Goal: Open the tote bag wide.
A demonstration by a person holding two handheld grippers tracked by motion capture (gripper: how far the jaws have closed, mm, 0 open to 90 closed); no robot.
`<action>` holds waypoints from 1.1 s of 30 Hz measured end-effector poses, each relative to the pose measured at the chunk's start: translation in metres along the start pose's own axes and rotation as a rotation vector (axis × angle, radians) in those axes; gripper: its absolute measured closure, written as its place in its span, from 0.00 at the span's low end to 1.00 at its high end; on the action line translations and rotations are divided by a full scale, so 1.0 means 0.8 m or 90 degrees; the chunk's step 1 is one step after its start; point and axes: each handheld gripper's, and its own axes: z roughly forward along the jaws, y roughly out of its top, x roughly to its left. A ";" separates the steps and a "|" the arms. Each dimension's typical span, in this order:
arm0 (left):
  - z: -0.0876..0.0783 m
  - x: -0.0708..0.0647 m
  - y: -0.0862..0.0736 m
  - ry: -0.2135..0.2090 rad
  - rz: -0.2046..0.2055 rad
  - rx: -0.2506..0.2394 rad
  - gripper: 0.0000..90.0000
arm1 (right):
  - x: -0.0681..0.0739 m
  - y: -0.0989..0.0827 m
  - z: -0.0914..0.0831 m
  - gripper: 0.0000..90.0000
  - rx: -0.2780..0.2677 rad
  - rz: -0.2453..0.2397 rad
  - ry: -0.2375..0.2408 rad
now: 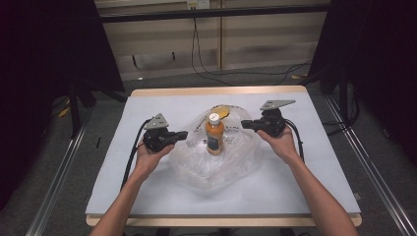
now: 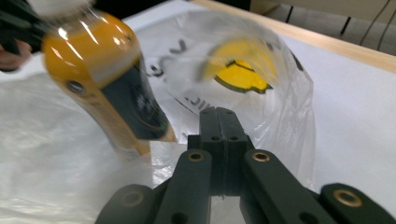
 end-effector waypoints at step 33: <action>-0.071 -0.042 -0.041 0.104 -0.027 -0.099 0.05 | 0.053 -0.075 -0.130 0.02 -0.163 0.035 -0.145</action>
